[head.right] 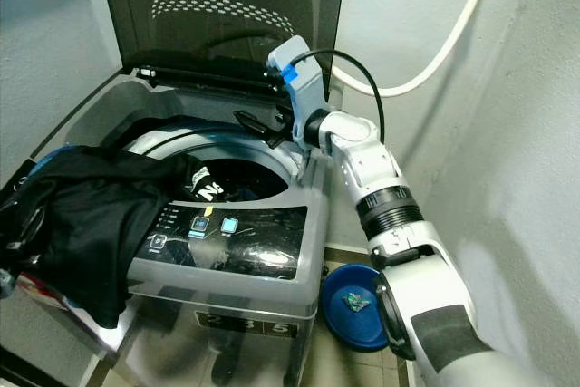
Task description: Clothes washing
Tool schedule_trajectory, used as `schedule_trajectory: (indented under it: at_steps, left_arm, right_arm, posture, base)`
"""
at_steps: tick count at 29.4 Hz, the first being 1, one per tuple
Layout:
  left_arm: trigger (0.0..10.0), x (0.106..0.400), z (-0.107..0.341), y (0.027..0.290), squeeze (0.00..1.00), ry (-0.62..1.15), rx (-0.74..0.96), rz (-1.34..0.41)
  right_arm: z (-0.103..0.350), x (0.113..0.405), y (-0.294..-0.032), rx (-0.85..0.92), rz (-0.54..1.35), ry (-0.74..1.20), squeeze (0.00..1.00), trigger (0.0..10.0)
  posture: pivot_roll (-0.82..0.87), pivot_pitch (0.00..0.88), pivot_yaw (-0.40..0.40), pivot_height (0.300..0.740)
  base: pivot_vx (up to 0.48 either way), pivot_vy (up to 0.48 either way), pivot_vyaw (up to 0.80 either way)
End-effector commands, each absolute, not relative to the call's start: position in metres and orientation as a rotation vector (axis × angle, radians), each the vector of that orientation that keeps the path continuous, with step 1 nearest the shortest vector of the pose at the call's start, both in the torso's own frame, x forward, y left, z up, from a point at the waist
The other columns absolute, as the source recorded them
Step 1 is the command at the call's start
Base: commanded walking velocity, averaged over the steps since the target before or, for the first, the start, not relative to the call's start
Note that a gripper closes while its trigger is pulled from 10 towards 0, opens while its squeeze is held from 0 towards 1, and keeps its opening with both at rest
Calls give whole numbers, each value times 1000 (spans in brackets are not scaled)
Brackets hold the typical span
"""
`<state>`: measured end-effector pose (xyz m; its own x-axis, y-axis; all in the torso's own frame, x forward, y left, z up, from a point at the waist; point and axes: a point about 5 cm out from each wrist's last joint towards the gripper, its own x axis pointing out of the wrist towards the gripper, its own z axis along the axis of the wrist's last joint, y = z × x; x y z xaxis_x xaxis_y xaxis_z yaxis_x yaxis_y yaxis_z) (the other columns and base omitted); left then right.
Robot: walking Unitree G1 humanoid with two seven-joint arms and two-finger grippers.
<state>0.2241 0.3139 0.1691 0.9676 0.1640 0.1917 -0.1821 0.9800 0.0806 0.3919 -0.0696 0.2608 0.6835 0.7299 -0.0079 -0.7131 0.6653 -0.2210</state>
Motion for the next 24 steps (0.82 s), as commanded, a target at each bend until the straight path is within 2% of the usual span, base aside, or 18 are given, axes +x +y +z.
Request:
schedule_trajectory:
  at_steps: [1, 7, 9, 10, 11, 12, 15, 18, 23, 24]
  left_arm:
    - [0, 231, 174, 310, 0, -206, 79, 148]
    - [0, 250, 219, 296, 0, -371, 79, 34]
    - [0, 263, 262, 287, 0, -508, 127, -35]
    - [0, 263, 262, 287, 0, -508, 127, -35]
    - [0, 269, 290, 283, 0, -588, 186, -62]
    - [0, 269, 290, 283, 0, -588, 186, -62]
    - [0, 281, 355, 285, 0, -746, 342, -45]
    - [0, 288, 371, 288, 0, -758, 367, -5]
    - [0, 295, 365, 289, 0, -716, 357, 65]
    - [10000, 298, 340, 293, 1000, -629, 306, 156]
  right_arm:
    - [267, 392, -70, -213, 808, -96, 1000, 10000]
    - [268, 392, -70, -210, 806, -99, 1000, 10000]
    - [269, 392, -68, -204, 807, -101, 1000, 10000]
    - [269, 392, -68, -204, 807, -101, 1000, 10000]
    - [269, 392, -67, -201, 808, -102, 1000, 10000]
    - [269, 392, -67, -201, 808, -102, 1000, 10000]
    - [270, 393, -65, -197, 807, -106, 1000, 10000]
    - [270, 393, -66, -196, 805, -109, 1000, 10000]
    - [269, 392, -68, -196, 799, -109, 1000, 10000]
    - [267, 392, -70, -195, 791, -103, 1000, 10000]
  posture:
    - [186, 0, -80, 740]
    - [189, 0, -84, 740]
    - [189, 0, -85, 740]
    - [189, 0, -85, 740]
    - [189, 0, -87, 740]
    - [189, 0, -87, 740]
    - [186, 0, -82, 740]
    - [184, 0, -76, 740]
    - [174, 0, -64, 740]
    - [169, 0, -60, 740]
  base:
    - [0, 0, 0]
    - [0, 0, 0]
    - [0, 0, 0]
    - [0, 0, 0]
    - [0, 0, 0]
    - [0, 0, 0]
    - [0, 0, 0]
    - [0, 0, 0]
    - [0, 0, 0]
    - [0, 0, 0]
